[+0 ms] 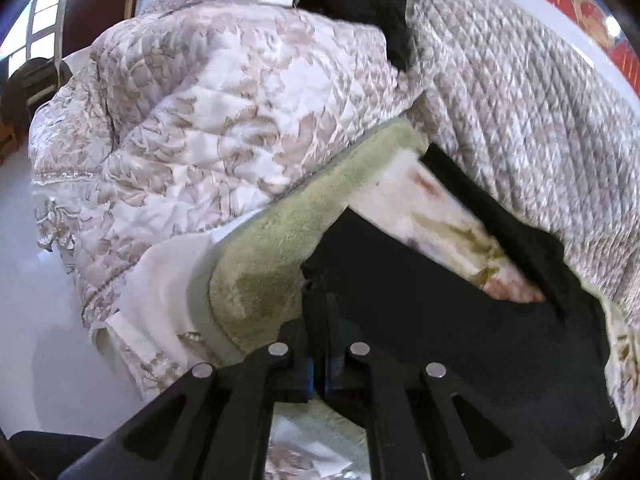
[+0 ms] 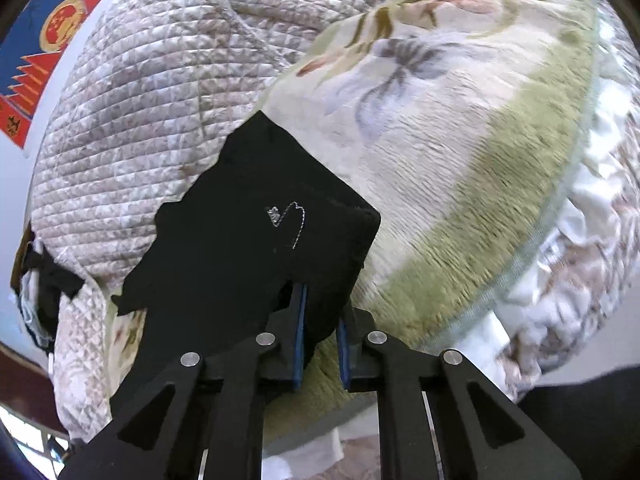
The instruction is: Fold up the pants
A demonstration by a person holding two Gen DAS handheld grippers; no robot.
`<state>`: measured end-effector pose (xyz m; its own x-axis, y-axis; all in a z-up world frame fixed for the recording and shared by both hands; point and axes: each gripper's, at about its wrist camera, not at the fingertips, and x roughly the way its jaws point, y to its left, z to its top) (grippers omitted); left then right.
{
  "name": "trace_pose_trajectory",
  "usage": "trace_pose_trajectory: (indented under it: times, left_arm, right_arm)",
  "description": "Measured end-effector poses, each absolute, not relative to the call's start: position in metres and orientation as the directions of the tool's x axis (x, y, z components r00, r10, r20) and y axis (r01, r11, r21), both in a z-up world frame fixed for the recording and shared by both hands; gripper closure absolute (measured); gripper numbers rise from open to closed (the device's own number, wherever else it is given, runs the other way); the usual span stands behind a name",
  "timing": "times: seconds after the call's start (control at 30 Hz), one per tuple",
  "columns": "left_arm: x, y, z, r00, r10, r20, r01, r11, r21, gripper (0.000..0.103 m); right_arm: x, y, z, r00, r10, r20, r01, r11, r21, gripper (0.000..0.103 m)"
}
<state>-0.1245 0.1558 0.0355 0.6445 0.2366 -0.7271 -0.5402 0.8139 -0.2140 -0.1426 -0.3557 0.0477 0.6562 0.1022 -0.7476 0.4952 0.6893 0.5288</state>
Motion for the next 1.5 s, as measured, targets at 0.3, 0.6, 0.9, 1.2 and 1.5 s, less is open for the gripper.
trace_pose_trajectory:
  times: [0.3,0.6,0.9,1.2,1.5]
  left_arm:
    - [-0.124,0.166,0.052,0.618,0.323,-0.716,-0.603,0.779,-0.169,0.067]
    - [-0.075,0.101,0.059,0.686,-0.091,-0.722,-0.187,0.937,-0.296,0.051]
    - [-0.083,0.079,0.044,0.656,-0.115,-0.746,-0.147,0.95,-0.275,0.051]
    - [-0.091,0.095,0.05,0.669,-0.1,-0.736,-0.184,0.938,-0.294,0.051]
    - [-0.094,0.1,0.052,0.672,-0.086,-0.735,-0.199,0.935,-0.292,0.051]
  right_arm:
    - [-0.152,-0.364,0.081,0.65,-0.127,-0.749,0.564,0.741,0.364,0.057]
    - [-0.102,-0.285,0.082,0.643,0.208,-0.737,0.085,0.937,0.338,0.057]
    - [-0.127,-0.139,0.045,0.465,0.36,-0.809,-0.591,0.806,0.019,0.057]
    - [-0.139,-0.118,0.04,0.525,0.292,-0.799,-0.683,0.704,-0.192,0.08]
    - [-0.152,-0.117,0.048,0.506,0.343,-0.791,-0.732,0.657,-0.183,0.059]
